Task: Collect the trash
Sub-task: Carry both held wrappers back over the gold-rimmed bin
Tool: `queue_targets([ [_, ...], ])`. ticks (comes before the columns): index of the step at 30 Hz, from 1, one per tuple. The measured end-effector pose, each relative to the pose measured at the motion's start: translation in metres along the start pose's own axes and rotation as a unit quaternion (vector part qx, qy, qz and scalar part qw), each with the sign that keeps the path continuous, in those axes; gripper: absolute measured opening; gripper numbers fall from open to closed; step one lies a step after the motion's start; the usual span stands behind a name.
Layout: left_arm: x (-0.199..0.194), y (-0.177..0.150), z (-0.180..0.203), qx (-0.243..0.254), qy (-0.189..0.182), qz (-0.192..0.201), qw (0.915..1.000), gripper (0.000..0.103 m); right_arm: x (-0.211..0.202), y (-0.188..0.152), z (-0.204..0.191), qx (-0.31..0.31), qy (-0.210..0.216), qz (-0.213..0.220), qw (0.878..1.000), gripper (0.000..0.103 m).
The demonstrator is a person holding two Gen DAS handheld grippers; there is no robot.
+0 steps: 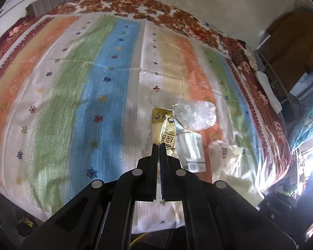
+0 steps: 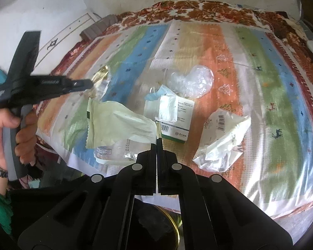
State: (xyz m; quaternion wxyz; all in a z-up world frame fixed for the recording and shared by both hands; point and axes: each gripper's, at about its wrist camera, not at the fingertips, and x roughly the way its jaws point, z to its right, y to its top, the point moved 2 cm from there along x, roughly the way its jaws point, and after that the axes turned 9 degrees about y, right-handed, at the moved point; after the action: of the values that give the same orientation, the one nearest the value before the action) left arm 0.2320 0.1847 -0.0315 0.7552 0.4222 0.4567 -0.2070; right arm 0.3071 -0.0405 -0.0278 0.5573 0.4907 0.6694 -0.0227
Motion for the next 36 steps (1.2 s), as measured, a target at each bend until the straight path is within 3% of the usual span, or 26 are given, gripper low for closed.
queue_targets([
  [11,-0.040,-0.020,0.004,-0.018,-0.042,0.024,0.9987,0.001,-0.030,-0.018,-0.001,0.023,0.007,0.033,0.999,0.000],
  [19,-0.066,-0.048,0.027,0.002,-0.072,0.045,0.9964,0.001,-0.049,-0.040,-0.010,0.022,0.009,0.053,0.998,0.000],
  [36,-0.096,-0.092,0.028,0.016,-0.100,0.067,0.9926,0.001,-0.068,-0.084,-0.018,0.035,0.018,0.066,0.997,0.000],
])
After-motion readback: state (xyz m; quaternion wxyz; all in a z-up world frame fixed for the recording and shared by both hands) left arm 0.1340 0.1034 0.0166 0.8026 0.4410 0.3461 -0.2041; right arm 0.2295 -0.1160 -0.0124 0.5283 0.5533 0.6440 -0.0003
